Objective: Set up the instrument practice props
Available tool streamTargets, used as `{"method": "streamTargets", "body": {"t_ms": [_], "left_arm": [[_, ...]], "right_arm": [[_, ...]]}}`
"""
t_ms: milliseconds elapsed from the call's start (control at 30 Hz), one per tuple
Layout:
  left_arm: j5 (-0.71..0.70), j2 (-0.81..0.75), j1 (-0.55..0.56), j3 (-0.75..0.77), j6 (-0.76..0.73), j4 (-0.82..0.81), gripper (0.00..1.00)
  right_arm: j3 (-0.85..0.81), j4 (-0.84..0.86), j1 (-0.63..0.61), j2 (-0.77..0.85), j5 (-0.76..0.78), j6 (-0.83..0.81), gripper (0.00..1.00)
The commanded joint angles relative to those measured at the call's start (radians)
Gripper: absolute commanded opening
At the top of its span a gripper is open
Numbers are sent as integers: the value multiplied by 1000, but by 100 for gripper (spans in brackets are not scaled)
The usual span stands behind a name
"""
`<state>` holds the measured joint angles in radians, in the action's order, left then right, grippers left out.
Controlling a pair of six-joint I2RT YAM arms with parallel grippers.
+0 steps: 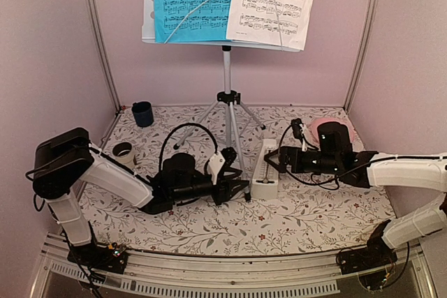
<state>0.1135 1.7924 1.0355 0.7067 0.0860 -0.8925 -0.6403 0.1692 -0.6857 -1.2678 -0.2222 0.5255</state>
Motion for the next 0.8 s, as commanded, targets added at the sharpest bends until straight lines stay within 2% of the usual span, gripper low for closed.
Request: {"method": "streamTargets", "body": {"t_ms": [0, 267, 533, 700, 767], "left_arm": [[-7, -46, -13, -21, 7, -48, 44], [-6, -51, -17, -27, 2, -53, 45], [-8, -49, -19, -28, -3, -51, 45], [-1, -44, -19, -22, -3, -51, 45], [-1, -45, -18, -21, -5, -51, 45]], "right_arm": [[-76, -76, -45, -73, 138, -20, 96], [-101, -95, -51, -101, 220, 20, 81], [-81, -92, -51, -50, 228, 16, 51], [-51, -98, -51, -14, 226, 9, 42], [-43, -103, -51, -2, 225, 6, 43]]}}
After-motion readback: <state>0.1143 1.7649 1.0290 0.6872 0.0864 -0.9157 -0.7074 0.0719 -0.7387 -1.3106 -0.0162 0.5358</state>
